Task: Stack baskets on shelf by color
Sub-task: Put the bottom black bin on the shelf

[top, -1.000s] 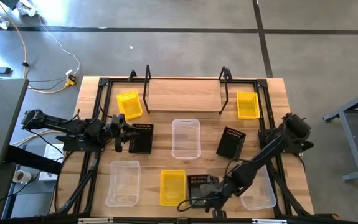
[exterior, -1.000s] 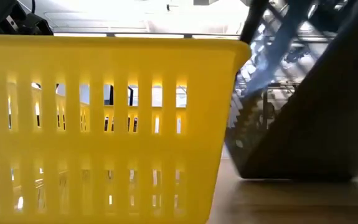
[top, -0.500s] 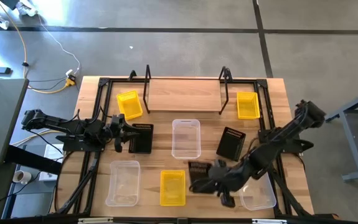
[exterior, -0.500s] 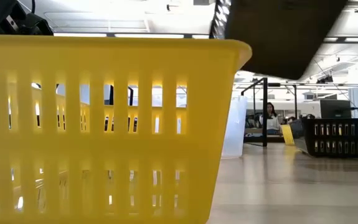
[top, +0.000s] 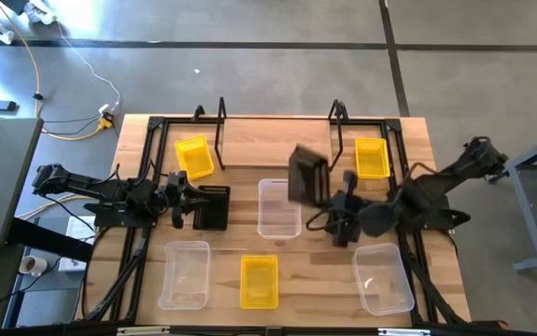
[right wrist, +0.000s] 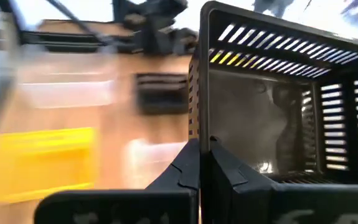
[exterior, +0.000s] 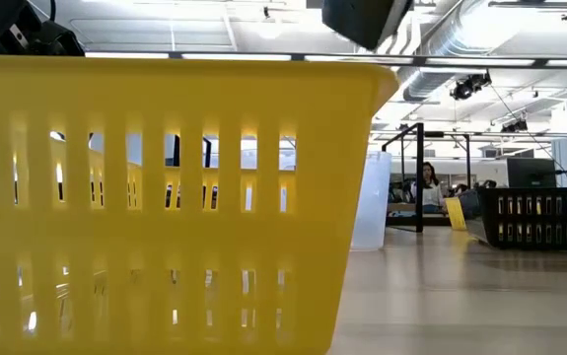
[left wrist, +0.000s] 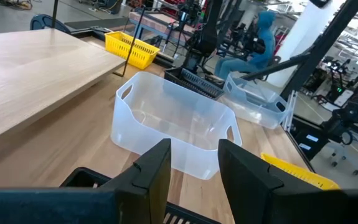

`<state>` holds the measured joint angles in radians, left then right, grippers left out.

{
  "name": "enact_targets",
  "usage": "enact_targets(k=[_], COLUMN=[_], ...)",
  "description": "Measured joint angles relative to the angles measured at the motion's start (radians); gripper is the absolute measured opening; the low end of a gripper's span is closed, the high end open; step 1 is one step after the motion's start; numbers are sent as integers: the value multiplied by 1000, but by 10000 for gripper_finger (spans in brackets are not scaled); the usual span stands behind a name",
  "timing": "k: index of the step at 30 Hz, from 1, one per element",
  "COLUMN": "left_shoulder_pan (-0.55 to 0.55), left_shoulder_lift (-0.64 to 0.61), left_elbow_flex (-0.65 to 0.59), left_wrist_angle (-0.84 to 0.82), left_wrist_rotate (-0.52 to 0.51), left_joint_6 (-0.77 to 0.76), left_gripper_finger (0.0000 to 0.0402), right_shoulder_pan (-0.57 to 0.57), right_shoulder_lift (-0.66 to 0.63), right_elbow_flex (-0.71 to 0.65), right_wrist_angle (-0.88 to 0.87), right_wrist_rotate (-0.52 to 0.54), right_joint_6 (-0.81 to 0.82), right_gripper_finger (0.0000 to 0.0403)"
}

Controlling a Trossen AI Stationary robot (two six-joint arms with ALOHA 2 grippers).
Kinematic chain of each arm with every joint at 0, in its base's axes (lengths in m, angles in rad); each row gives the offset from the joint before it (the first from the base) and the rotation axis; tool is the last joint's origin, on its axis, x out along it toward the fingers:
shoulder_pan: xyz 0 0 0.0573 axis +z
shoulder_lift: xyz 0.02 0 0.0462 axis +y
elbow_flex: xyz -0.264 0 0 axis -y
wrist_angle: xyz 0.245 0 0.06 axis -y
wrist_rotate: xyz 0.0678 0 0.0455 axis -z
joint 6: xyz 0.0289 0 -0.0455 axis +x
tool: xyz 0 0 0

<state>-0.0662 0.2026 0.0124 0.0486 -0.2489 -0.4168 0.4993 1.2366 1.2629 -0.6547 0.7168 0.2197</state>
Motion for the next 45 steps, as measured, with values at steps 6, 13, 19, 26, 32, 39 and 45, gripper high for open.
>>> enact_targets(k=[6,13,19,26,32,39,45], left_shoulder_pan=[0,0,0,0,0,0,0], left_shoulder_lift=[0,0,0,0,0,0,0], left_elbow_flex=[0,0,0,0,0,0,0], left_wrist_angle=[0,0,1,1,1,2,1], left_wrist_rotate=[0,0,0,-1,-26,-31,-31], left_joint_6=[0,0,-1,0,0,0,0], left_gripper_finger=[125,125,125,125,125,125,125], right_shoulder_pan=[-102,-274,-454,-599,-675,-735,-773], right_shoulder_lift=[-41,-43,-42,2,86,187,248], right_elbow_flex=[0,-1,-2,-2,-2,-2,-2], right_wrist_angle=[-1,-56,-190,-193,-177,-67,-13], right_wrist_rotate=[129,60,-123,-292,-362,-459,-498], right_joint_6=[-257,-426,-421,-485,-538,-575,-586], right_gripper_finger=[0,0,0,0,0,0,0])
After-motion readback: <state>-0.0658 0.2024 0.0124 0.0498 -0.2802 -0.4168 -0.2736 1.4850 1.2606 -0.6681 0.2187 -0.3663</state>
